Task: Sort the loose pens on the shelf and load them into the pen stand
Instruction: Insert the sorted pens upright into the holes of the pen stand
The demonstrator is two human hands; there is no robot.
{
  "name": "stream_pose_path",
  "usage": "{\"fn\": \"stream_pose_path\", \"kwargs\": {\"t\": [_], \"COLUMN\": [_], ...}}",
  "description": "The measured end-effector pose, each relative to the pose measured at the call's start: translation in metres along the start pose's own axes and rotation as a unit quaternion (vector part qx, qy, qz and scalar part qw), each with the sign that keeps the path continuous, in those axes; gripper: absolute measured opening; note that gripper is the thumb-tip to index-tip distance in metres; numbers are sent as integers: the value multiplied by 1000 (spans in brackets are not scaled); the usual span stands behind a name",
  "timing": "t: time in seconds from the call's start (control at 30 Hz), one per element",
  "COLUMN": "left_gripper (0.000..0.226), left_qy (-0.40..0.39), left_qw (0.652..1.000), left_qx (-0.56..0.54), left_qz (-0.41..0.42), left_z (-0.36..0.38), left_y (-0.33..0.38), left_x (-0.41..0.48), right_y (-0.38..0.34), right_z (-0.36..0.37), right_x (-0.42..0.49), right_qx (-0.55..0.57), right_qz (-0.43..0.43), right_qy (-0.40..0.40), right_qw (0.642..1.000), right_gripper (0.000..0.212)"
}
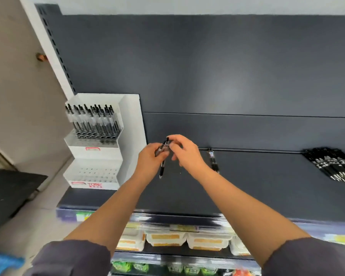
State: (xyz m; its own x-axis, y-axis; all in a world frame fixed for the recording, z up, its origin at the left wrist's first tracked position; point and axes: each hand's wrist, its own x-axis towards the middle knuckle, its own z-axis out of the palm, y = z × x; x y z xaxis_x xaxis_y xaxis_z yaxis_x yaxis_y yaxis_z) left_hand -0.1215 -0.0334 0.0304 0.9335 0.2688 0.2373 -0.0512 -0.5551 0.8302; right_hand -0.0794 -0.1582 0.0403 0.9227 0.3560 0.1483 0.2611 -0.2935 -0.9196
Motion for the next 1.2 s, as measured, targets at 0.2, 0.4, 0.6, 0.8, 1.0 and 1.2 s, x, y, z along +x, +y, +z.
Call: {"fn": "stream_pose_path", "kwargs": {"t": [0.2, 0.4, 0.6, 0.8, 1.0, 1.2], "left_gripper": [7, 6, 35, 21, 27, 29], "left_qy": [30, 61, 85, 67, 64, 49], "left_qw": [999, 997, 992, 986, 974, 973], "left_qx": [-23, -49, -89, -116, -192, -198], "left_qz": [5, 16, 29, 102, 104, 107], "left_z": [-58, -132, -205, -233, -236, -228], "left_y": [-6, -31, -71, -90, -107, -112], "left_x": [-6, 29, 75, 112, 130, 136], "right_y": [-48, -93, -125, -129, -125, -125], "right_z": [51, 113, 159, 190, 204, 207], "right_x": [15, 55, 103, 129, 143, 152], "right_qx": [21, 114, 65, 30, -66, -146], "right_qz": [-59, -76, -119, -109, -132, -132], "right_qy": [-10, 4, 60, 70, 72, 87], "right_qw": [998, 991, 989, 991, 986, 977], "right_gripper": [10, 18, 17, 14, 15, 18]}}
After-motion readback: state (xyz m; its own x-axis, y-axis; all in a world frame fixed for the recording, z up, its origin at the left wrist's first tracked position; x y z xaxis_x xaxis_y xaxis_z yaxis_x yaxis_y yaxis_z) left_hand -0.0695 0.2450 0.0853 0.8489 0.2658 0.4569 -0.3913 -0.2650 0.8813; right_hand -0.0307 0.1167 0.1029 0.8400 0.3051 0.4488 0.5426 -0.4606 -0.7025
